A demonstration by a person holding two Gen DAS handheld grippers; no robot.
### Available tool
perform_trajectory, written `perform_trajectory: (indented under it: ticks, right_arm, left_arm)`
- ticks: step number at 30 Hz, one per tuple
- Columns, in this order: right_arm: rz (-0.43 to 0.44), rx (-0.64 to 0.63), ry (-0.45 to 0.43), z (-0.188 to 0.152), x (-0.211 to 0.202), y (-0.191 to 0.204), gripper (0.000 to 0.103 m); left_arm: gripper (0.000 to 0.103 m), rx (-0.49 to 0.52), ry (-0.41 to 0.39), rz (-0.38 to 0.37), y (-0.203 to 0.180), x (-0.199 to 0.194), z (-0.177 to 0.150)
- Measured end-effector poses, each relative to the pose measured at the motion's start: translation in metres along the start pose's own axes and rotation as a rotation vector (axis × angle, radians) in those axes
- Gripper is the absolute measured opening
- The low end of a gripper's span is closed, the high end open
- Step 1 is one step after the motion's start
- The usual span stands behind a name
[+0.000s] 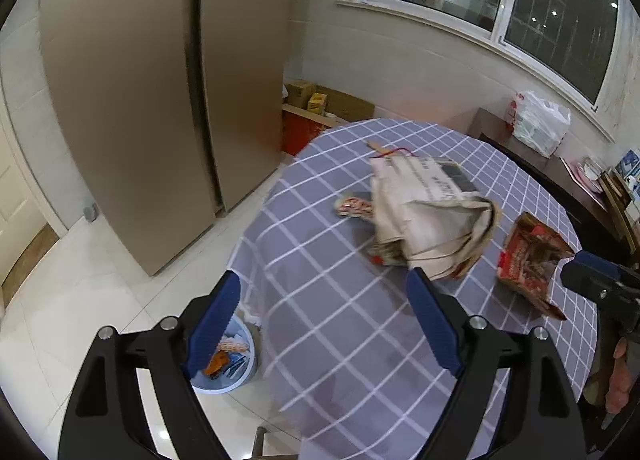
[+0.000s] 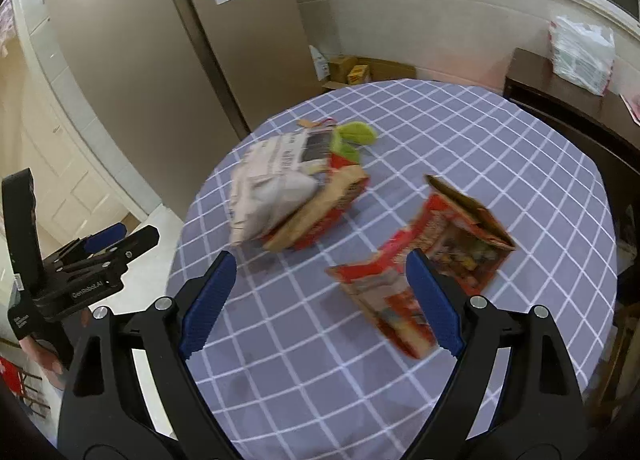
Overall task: Collect trash
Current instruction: 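Swing both open tools back over the table toward the paper bags, then grasp the brown paper bag with the right tool while the left tool grasps the newspaper bag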
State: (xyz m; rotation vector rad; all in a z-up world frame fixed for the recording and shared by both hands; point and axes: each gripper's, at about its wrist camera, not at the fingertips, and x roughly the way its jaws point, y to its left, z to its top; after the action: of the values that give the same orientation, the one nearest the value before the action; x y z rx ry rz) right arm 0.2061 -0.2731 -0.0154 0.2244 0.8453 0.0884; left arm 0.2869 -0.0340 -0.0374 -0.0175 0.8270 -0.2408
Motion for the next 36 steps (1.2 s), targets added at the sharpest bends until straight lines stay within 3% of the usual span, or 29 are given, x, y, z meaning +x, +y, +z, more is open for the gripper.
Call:
perform_trajectory:
  ticks: [16,29,36]
  right_arm:
    - [-0.099,0.032,0.028,0.009,0.013,-0.074,0.086]
    - [-0.155,0.009,0.142,0.017,0.073,-0.109,0.086]
    - [-0.17,-0.048,0.148,0.02,0.094,-0.112,0.086]
  left_arm:
    - [0.092,0.053,0.025,-0.033,-0.058,0.015,0.016]
    - [0.093,0.079,0.06,-0.03,-0.077,0.035,0.023]
    - [0.093,0.08,0.077,-0.028,-0.086,0.044,0.027]
